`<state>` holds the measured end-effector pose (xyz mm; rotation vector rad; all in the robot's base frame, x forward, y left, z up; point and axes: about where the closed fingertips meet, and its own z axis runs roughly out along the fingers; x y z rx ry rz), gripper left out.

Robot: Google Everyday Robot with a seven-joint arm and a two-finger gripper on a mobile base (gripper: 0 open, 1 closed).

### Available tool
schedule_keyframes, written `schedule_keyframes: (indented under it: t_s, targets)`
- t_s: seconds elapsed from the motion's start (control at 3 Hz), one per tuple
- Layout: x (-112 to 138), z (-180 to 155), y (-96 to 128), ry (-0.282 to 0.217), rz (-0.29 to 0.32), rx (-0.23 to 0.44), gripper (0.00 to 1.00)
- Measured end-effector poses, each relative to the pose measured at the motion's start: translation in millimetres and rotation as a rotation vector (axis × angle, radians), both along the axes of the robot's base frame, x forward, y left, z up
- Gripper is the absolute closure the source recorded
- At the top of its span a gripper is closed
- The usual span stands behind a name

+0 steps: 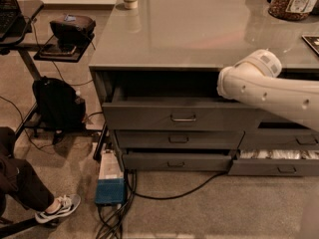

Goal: Open top drawer

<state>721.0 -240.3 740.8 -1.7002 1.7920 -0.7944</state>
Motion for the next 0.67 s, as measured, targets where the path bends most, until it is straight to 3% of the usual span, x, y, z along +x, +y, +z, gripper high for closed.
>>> schedule_keyframes:
  t_s: [0.33, 0.67]
  targets:
    - [13, -14, -7, 0.080, -0.008, 0.017, 1.00]
    - [21, -27, -19, 0.110, -0.008, 0.036, 1.00]
